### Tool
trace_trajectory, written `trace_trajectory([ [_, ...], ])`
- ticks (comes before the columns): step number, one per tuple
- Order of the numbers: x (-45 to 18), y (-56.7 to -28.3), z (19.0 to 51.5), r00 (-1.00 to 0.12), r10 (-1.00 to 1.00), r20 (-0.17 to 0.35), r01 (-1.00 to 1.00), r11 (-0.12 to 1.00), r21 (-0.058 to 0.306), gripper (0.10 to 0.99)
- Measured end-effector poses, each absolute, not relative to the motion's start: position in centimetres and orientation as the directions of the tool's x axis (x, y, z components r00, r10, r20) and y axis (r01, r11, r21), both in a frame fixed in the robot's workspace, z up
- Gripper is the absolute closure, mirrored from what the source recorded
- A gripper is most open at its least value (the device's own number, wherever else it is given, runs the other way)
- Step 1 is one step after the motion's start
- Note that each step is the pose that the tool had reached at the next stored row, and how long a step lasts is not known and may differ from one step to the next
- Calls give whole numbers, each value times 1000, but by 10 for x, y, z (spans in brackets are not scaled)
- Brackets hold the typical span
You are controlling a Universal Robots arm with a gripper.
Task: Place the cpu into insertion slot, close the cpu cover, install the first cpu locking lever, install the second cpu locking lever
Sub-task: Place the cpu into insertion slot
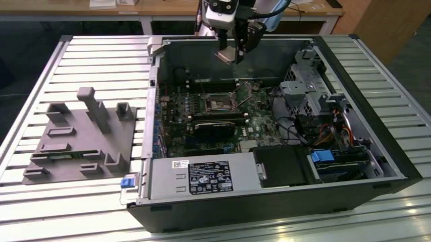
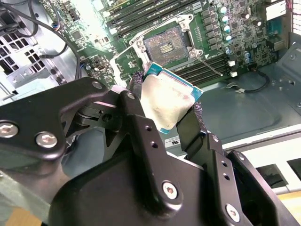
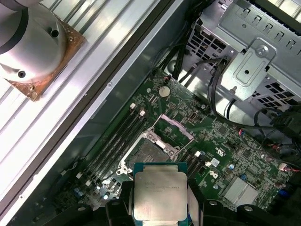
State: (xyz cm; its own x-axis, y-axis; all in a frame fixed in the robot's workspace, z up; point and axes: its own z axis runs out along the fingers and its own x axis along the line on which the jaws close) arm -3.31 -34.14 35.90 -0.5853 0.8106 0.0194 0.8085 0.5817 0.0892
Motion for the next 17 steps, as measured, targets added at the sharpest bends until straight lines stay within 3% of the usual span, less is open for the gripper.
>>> trace_trajectory([
  [17, -33, -341, 358, -538, 843, 19, 841, 534, 89, 541],
])
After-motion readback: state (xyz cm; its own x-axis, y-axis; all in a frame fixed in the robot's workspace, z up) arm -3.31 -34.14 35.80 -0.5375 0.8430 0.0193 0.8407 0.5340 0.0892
